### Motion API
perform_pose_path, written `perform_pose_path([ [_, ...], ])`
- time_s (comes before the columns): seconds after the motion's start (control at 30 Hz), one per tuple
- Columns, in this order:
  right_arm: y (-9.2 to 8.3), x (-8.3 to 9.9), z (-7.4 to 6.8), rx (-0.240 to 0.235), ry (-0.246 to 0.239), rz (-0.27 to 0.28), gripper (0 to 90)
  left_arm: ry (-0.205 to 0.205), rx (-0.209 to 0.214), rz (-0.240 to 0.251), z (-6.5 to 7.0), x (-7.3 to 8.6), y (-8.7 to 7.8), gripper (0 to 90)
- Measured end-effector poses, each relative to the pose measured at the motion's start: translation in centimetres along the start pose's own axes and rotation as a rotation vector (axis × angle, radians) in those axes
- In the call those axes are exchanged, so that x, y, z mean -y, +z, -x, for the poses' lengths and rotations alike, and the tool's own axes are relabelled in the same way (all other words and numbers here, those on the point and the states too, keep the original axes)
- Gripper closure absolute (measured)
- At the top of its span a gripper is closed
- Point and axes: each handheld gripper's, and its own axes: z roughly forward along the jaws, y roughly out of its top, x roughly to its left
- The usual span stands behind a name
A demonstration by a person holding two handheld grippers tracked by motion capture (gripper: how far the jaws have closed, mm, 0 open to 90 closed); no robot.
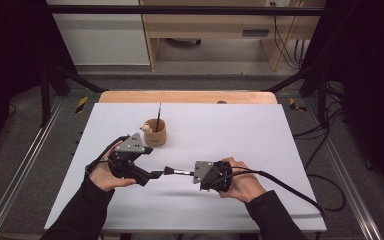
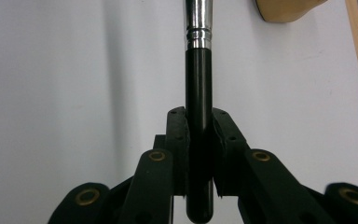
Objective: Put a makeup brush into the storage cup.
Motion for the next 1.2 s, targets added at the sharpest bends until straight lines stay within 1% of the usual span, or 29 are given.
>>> perform_pose_path([
  [0.03,0.0,0.0,0.0,0.001,0.006,0.002,79.5,0.004,-0.001,-0.003,0.0,0.1,-0.1,14.9],
  [0.13,0.1,0.2,0.1,0.002,0.021,0.006,79.5,-0.025,-0.007,0.022,0.0,0.9,-0.3,14.7],
  [0.2,0.1,0.4,0.1,0.003,0.026,0.007,79.5,-0.028,-0.010,0.027,0.0,1.2,-0.4,14.6],
  [0.23,0.1,0.4,0.0,0.001,0.035,0.009,79.5,-0.035,-0.008,0.036,0.1,1.4,-0.4,14.6],
  [0.3,0.0,0.6,0.1,0.003,0.040,0.013,79.5,-0.044,-0.013,0.045,0.2,1.8,-0.4,14.6],
  [0.33,0.0,0.7,0.1,0.010,0.050,0.017,79.5,-0.049,-0.012,0.050,0.2,2.0,-0.4,14.6],
  [0.37,0.0,0.8,0.1,0.011,0.047,0.022,79.5,-0.056,-0.011,0.052,0.2,2.3,-0.3,14.6],
  [0.4,0.0,0.8,0.1,0.017,0.055,0.022,79.5,-0.063,-0.014,0.055,0.3,2.6,-0.2,14.6],
  [0.43,0.1,1.0,0.1,0.009,0.064,0.025,79.4,-0.065,-0.012,0.056,0.4,2.8,-0.2,14.5],
  [0.5,0.1,1.0,0.0,0.011,0.076,0.027,79.5,-0.072,-0.017,0.057,0.4,3.1,-0.1,14.4],
  [0.53,0.2,1.1,-0.1,0.017,0.093,0.031,79.5,-0.085,-0.014,0.064,0.5,3.5,0.1,14.4],
  [0.57,0.3,1.2,-0.1,0.024,0.100,0.038,79.5,-0.090,-0.013,0.067,0.5,3.7,0.1,14.4],
  [0.63,0.3,1.3,0.0,0.009,0.101,0.036,79.5,-0.104,-0.014,0.072,0.5,4.1,0.3,14.3],
  [0.73,0.4,1.5,0.0,0.017,0.116,0.046,79.5,-0.121,-0.016,0.083,0.5,4.7,0.6,14.3],
  [0.8,0.5,1.6,0.0,0.020,0.128,0.055,79.5,-0.127,-0.020,0.088,0.5,4.9,0.7,14.3],
  [0.83,0.5,1.6,0.0,0.011,0.135,0.047,79.5,-0.133,-0.022,0.095,0.6,5.0,0.8,14.3],
  [0.87,0.6,1.7,-0.1,0.023,0.141,0.059,79.5,-0.135,-0.024,0.099,0.5,5.2,0.9,14.3],
  [1.0,0.8,1.8,-0.3,0.034,0.183,0.084,79.5,-0.150,-0.031,0.107,0.5,5.4,1.1,14.1],
  [1.03,0.8,1.8,-0.3,0.035,0.185,0.091,79.4,-0.153,-0.035,0.113,0.6,5.5,1.1,14.1],
  [1.07,0.9,1.9,-0.3,0.027,0.184,0.094,79.5,-0.160,-0.038,0.120,0.6,5.6,1.1,14.1],
  [1.2,1.1,2.3,-0.5,0.033,0.214,0.117,79.4,-0.177,-0.047,0.136,0.7,5.8,1.2,13.9],
])
